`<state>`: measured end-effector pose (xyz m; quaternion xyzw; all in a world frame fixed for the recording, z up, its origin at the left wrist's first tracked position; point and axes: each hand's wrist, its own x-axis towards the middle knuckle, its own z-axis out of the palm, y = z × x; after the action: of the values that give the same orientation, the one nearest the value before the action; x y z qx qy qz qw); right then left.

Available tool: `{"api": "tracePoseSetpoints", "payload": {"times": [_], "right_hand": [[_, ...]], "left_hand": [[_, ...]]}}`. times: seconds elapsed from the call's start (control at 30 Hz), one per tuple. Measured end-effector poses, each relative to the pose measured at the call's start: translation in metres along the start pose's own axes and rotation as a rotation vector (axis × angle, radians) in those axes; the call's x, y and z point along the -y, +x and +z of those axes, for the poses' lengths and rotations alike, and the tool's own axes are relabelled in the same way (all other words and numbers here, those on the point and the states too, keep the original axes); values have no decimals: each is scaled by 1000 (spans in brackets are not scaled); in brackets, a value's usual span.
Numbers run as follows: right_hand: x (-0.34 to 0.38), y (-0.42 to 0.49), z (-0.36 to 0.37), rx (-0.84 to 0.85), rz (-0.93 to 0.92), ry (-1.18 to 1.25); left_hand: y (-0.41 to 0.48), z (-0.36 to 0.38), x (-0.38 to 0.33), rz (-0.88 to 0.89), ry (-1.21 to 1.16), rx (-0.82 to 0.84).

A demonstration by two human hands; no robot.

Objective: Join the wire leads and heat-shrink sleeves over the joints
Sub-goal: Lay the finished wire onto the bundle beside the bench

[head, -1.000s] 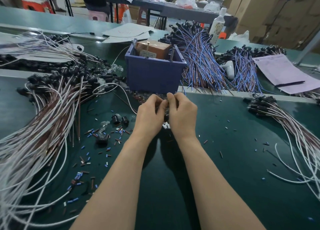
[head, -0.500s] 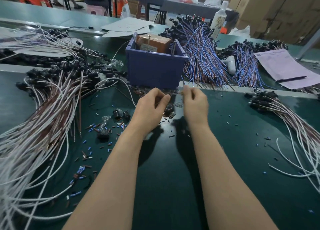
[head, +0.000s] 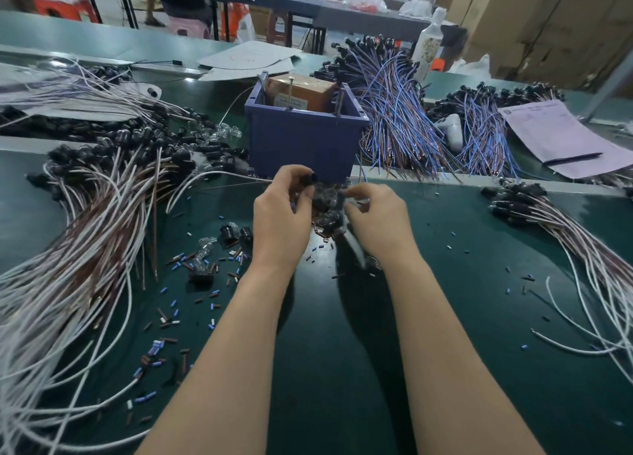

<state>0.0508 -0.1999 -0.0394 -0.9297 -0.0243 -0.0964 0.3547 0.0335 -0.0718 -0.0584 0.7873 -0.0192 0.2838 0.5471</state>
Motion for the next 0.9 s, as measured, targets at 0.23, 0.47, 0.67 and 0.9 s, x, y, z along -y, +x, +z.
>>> {"api": "tracePoseSetpoints", "payload": {"times": [0.23,0.47,0.67,0.9], "right_hand": [[-1,-8,6,170,100,-208],[1,-7,9,-104,37,123],[18,-3,-2,-26,-87,690],[30,7,-3,-28,-241,476]], "left_hand": [[0,3,4,-3,-84,-13],[0,3,4,-26,-106,-7],[1,4,6,-54,-95,31],[3,5,6,-56,-32,68]]}}
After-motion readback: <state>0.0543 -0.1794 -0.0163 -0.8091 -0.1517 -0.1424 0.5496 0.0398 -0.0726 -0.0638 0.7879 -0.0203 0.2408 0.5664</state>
